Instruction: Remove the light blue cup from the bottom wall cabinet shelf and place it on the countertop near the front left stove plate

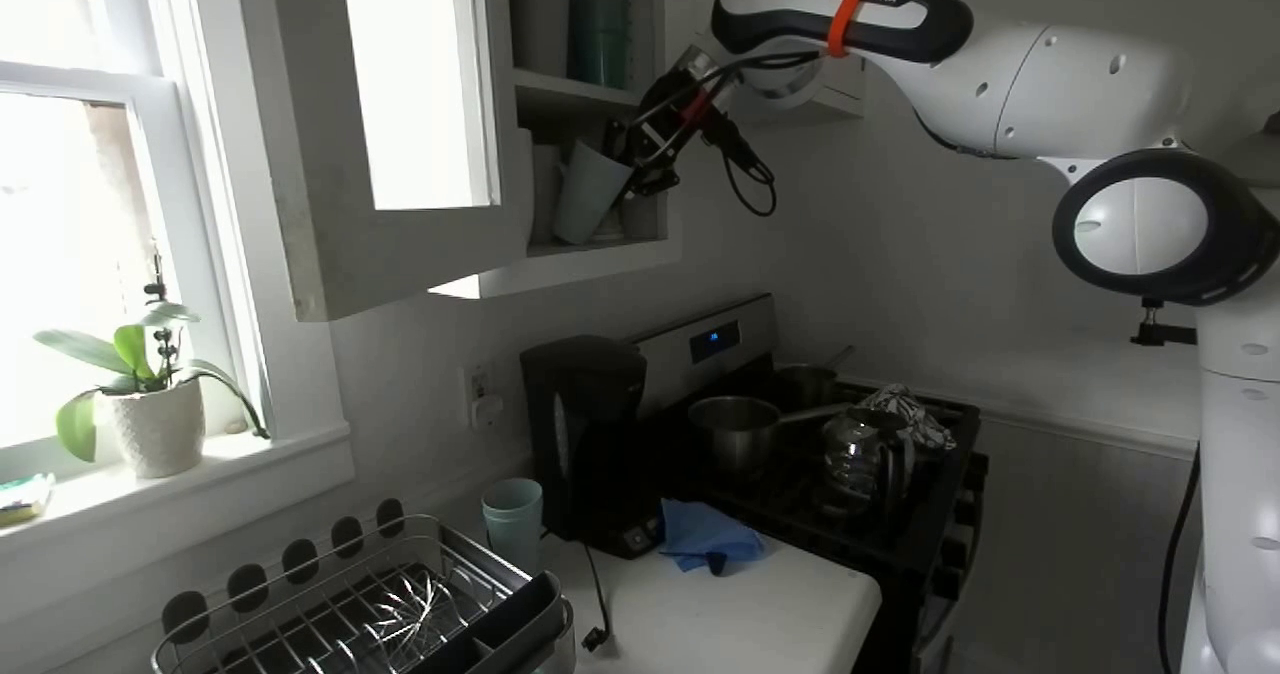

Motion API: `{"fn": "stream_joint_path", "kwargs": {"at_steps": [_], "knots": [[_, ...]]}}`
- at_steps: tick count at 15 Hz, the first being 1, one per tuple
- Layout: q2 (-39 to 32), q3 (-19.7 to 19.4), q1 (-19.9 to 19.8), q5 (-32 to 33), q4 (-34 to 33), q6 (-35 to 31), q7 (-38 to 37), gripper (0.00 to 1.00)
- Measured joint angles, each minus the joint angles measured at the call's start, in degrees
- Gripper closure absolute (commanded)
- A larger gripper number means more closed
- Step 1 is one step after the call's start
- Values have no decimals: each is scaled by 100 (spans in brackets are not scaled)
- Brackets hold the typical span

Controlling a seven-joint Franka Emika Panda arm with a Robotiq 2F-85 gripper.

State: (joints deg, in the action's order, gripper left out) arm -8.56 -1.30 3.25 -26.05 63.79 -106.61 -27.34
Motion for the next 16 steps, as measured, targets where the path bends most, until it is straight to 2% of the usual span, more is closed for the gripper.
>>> {"fn": "stream_joint_path", "kwargs": {"at_steps": [1, 3, 10, 16], "knots": [[0, -5, -1, 6, -8, 14, 0, 100], [2, -21, -6, 12, -18, 70, 1, 96], [128, -74, -71, 13, -1, 377, 201, 97], [659, -112, -103, 11, 506, 617, 835, 98]]}}
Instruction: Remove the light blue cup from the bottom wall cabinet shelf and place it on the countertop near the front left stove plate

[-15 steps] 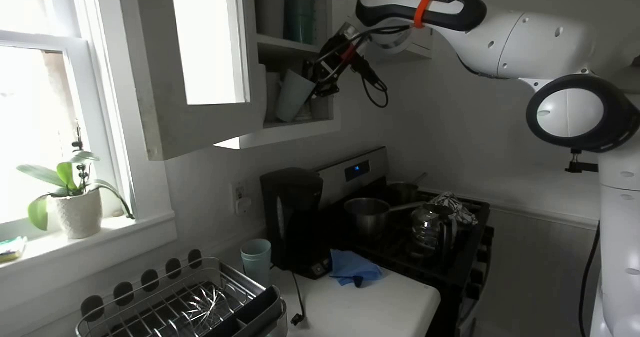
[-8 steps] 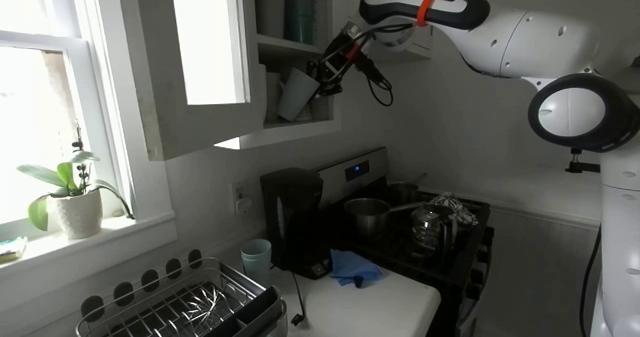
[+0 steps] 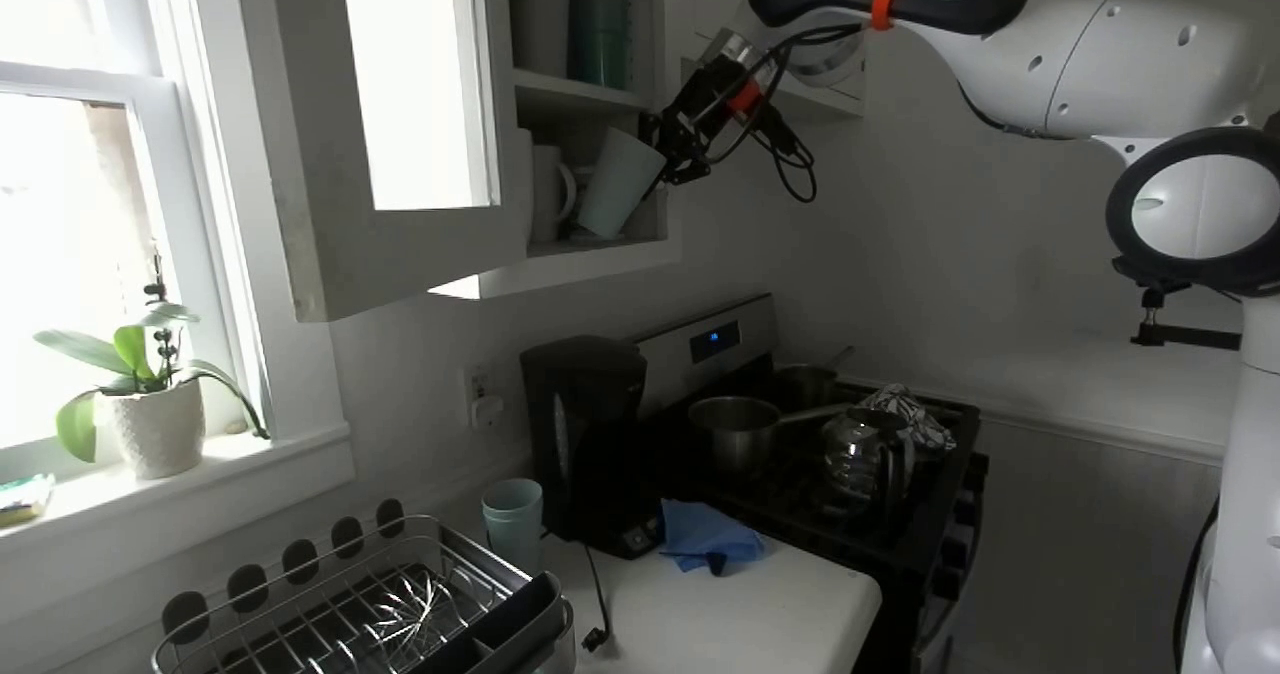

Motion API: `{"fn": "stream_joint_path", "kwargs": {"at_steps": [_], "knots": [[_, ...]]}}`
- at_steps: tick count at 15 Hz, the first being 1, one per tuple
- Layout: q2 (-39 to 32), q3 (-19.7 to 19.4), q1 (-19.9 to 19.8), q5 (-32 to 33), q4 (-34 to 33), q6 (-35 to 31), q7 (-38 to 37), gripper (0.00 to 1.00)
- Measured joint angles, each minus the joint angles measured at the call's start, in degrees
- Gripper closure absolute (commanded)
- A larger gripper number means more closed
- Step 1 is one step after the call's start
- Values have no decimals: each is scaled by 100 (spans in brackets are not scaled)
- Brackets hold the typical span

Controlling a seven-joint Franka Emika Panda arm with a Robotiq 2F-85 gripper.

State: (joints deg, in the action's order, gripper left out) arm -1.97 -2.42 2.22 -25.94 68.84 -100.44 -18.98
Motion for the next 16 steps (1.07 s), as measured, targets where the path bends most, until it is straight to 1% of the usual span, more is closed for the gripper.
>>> {"fn": "stream_joint_path", "kwargs": {"at_steps": [7, 11, 16], "knots": [[783, -48, -6, -102, 939, 0, 800, 98], [1320, -136, -4, -330, 1556, 20, 1386, 98], [1856, -309, -8, -498, 2413, 556, 1926, 98]]}}
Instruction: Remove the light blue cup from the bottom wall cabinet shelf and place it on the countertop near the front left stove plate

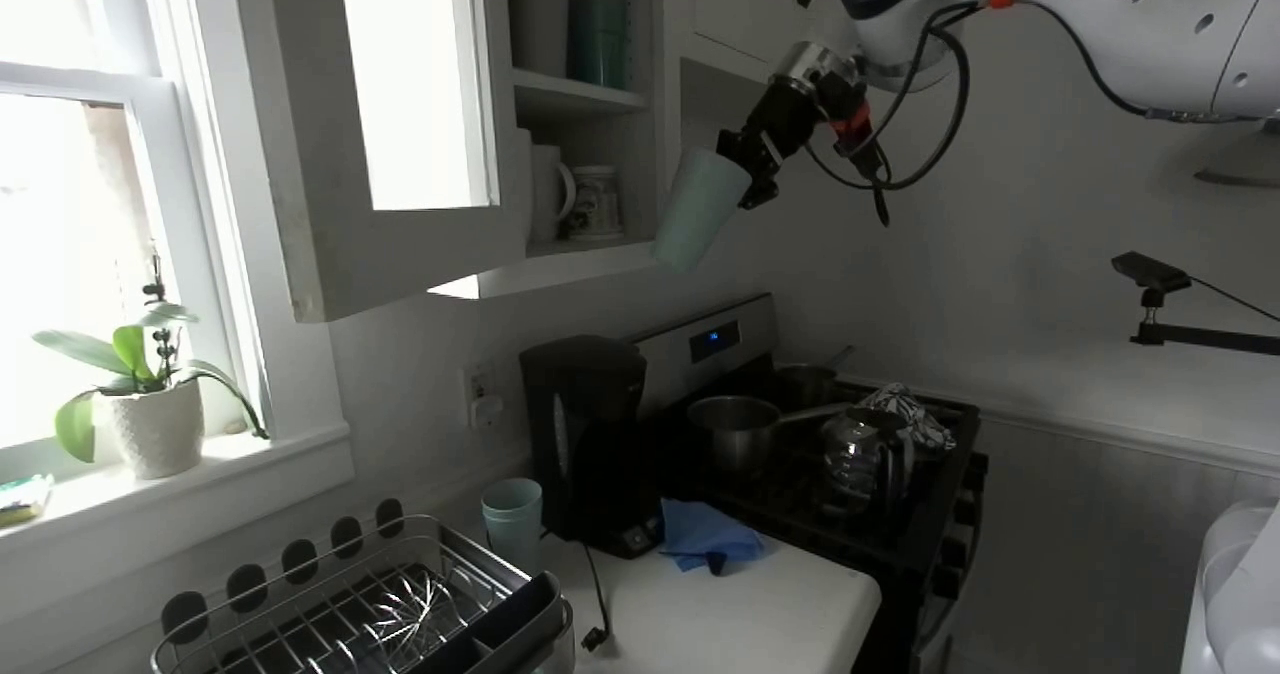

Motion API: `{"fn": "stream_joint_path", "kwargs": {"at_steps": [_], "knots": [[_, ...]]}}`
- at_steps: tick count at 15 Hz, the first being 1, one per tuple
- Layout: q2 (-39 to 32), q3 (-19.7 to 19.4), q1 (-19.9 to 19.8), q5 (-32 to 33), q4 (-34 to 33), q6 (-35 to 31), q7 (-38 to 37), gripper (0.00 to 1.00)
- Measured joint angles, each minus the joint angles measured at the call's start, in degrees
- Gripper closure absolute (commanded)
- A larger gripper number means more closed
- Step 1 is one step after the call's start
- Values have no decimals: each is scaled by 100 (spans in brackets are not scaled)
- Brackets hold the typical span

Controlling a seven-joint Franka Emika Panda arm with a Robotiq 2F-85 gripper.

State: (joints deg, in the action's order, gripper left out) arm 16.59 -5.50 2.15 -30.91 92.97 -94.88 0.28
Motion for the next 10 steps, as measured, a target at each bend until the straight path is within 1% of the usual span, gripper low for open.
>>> {"fn": "stream_joint_path", "kwargs": {"at_steps": [4, 8, 9, 10], "knots": [[199, -53, -20, 20, 738, 333, 401, 98], [221, -77, -138, 134, 1407, 371, 762, 98], [218, -94, -159, 146, 1556, 419, 842, 95], [211, -123, -170, 146, 1687, 499, 912, 95]]}}
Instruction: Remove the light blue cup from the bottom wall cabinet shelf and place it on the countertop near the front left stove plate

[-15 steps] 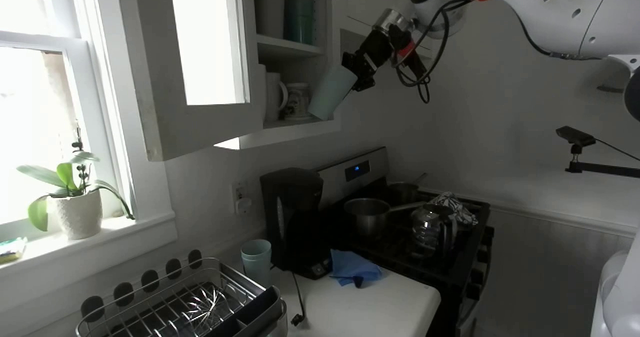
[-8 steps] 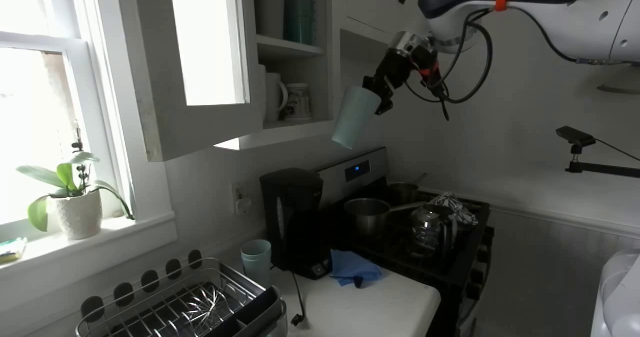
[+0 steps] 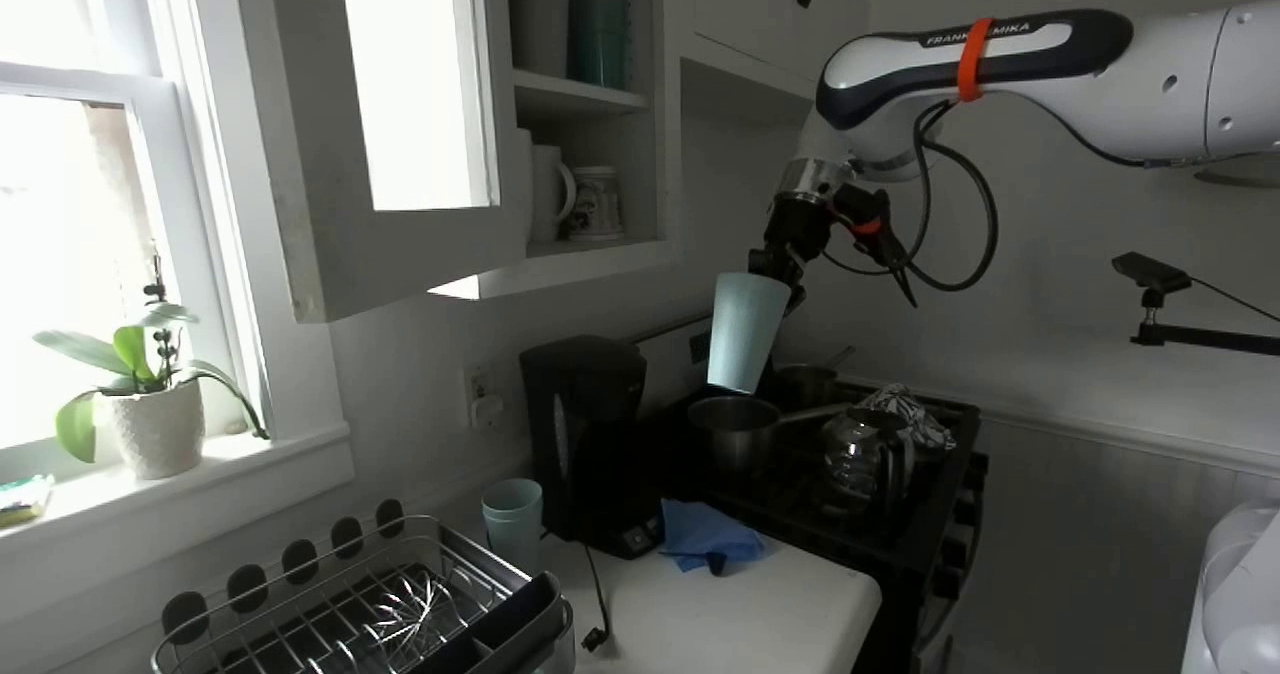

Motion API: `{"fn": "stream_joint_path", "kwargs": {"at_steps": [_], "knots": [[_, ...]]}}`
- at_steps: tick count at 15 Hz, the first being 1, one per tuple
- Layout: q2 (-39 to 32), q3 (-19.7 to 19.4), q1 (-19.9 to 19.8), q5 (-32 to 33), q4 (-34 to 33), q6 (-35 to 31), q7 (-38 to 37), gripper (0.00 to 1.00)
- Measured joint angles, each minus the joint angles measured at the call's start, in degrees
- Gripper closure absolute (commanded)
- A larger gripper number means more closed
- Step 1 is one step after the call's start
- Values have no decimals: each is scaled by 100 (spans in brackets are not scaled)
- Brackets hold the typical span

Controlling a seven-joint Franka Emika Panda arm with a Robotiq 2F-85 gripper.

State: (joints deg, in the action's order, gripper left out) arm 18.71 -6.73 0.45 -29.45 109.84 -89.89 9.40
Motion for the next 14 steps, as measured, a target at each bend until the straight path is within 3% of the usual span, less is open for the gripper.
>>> {"fn": "stream_joint_path", "kwargs": {"at_steps": [9, 14], "knots": [[-18, -31, -22, 26, 199, 59, 105, 98], [-120, 369, -16, 709, 603, -1, -115, 98]]}}
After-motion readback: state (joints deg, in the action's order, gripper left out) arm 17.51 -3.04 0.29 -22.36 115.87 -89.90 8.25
